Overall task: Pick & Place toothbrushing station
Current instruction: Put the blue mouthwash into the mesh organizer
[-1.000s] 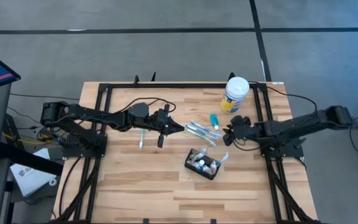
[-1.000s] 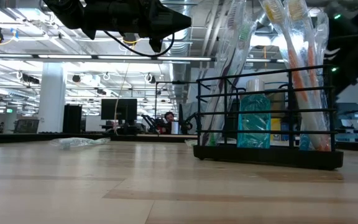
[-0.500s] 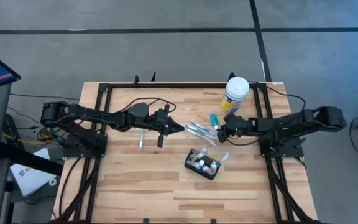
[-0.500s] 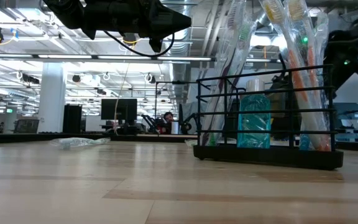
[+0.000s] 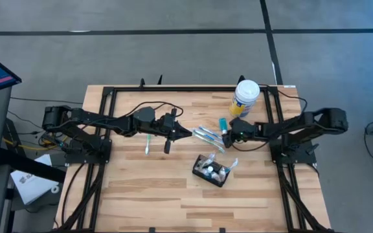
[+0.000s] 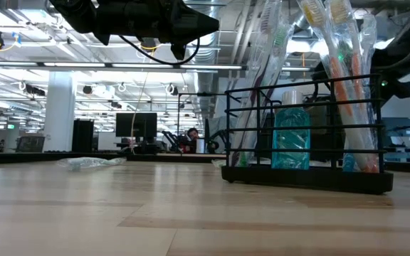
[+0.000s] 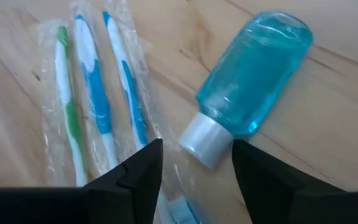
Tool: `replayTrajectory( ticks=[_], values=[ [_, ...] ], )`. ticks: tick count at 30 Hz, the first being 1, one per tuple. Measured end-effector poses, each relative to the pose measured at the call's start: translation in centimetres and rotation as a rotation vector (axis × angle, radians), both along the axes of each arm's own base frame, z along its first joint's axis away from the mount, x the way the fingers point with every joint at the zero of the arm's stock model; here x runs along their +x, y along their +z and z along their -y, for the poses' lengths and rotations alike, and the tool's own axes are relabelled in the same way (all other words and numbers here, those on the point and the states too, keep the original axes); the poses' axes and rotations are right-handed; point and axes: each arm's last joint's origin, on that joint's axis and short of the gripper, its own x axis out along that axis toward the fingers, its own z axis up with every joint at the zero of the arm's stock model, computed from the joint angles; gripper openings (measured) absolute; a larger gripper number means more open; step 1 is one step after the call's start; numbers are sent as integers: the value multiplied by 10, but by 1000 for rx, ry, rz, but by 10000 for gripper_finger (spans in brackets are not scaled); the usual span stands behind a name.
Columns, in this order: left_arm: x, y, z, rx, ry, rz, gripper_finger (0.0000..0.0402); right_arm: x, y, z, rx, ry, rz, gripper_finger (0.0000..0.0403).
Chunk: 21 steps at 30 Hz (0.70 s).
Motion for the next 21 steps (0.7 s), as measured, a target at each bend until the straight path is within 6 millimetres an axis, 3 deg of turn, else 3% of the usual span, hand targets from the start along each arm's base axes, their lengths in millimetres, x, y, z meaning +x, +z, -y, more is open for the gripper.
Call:
replayTrajectory(
  ticks=[21],
  values=[
    [0, 0, 0, 0, 0, 0, 21, 10, 7, 6, 26, -29, 51, 192]
  ],
)
